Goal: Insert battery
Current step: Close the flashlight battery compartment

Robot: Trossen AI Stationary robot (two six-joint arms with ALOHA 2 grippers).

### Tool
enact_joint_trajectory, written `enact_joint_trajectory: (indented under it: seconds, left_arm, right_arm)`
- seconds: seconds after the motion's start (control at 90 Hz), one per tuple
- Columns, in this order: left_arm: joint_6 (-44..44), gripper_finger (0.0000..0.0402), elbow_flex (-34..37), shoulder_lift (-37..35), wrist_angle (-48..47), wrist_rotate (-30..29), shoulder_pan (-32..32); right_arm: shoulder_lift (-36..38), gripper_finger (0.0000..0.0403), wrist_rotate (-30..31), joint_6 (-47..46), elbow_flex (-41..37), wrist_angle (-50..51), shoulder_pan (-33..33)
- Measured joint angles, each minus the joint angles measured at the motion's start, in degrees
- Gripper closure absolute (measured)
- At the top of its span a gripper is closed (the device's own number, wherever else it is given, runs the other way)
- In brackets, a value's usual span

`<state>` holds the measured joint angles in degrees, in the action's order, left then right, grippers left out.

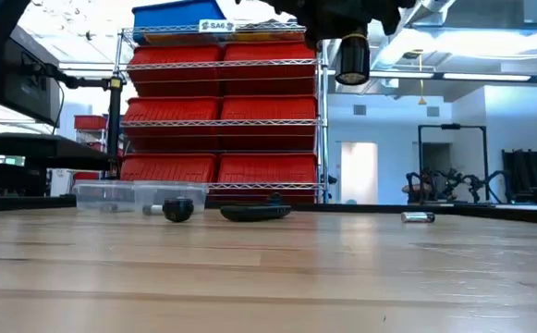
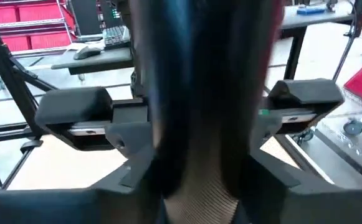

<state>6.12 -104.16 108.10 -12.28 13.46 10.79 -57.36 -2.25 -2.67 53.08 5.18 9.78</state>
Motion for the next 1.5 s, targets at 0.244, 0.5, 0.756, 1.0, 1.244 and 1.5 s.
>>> enact_joint_trajectory:
  seconds: [0.244,0.5,0.756,1.0,1.244,1.5]
  left_arm:
    - [-3.99,0.0174,-0.02,-0.58,-3.38,-0.26,0.16]
    - [-5.98,0.012,-0.02,-7.16,-17.6,-4.6,0.37]
    - [-9.31,0.012,-0.04,-12.55,-30.53,-10.82,0.34]
    - [-17.2,0.0119,-0.02,-13.04,-37.85,-11.07,-0.27]
    - [-19.8,0.0119,-0.02,-13.04,-36.86,-11.15,-1.74]
    - [-22.24,0.0118,-0.02,-13.04,-36.67,-11.16,-2.32]
  right_arm:
    - [1.92,0.0261,-0.27,3.6,-0.13,3.34,-0.89]
    - [4.69,0.0261,0.93,2.6,-2.49,9.62,-1.57]
    - [3.86,0.0261,3.33,0.73,-17.24,-6.74,-2.75]
    - [-1.88,0.0261,7.91,-0.05,-28.46,-22.5,-5.49]
    - [-9.58,0.0261,8.51,-0.23,-32.81,-31.91,-7.75]
    - [-13.31,0.0261,8.77,-0.23,-32.76,-35.53,-9.34]
